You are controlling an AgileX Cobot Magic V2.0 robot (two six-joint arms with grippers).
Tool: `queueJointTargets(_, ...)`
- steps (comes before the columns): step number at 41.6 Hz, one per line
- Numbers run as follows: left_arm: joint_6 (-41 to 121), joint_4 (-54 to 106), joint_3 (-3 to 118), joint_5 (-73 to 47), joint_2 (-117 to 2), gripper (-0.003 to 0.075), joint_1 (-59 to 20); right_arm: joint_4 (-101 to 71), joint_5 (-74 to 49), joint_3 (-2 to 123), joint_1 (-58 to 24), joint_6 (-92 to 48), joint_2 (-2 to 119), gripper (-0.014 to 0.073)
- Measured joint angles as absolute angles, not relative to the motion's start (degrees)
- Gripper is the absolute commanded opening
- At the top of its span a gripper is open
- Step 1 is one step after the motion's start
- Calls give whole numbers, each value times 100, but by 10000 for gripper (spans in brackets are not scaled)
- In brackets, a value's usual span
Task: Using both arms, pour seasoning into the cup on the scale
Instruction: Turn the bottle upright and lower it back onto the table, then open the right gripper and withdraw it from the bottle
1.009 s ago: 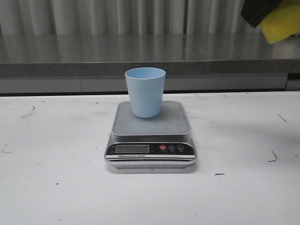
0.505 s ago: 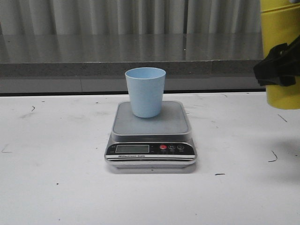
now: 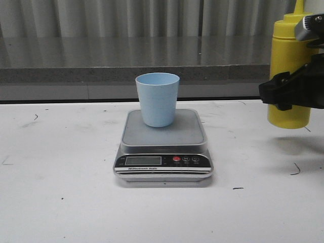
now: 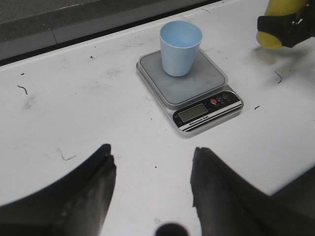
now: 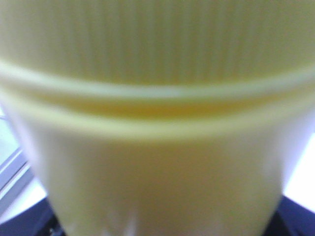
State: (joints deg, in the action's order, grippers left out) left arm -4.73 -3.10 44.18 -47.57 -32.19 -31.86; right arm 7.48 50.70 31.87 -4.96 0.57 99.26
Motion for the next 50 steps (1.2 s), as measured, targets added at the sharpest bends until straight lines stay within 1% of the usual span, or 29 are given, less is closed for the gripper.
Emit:
queueJointTargets(7,-473,-310,4418,-4757,-3219,344,-3186,386,5167,3461,-496,57,10331,313)
queueJointTargets(17,-473,-306,4418,-4757,-3219,344,-3186,326,5264,3737,-496,57,10860,318)
queueJointTargets(20,-473,-306,4418,-4757,-3219,344,-3186,316,5340,3763,-496,57,10936,361)
queueJointTargets(23,-473,-306,4418,-4757,-3219,344,-3186,316,5381,3774,-496,57,10938,429)
queueJointTargets(26,-473,-306,4418,-4757,-3219,344,-3186,316,5390,3774,-496,57,10938,465)
queueJointTargets(42,-473,-306,4418,-4757,-3219,344,-3186,316,4959,3785,-496,57,10938,473)
queueJointTargets(45,-473,-306,4418,-4757,-3219,344,-3186,316,4938,3794,-496,57,10938,504)
queueJointTargets(50,-473,-306,4418,-4757,-3219,342,-3186,303,4917,3794,-496,72,10938,600)
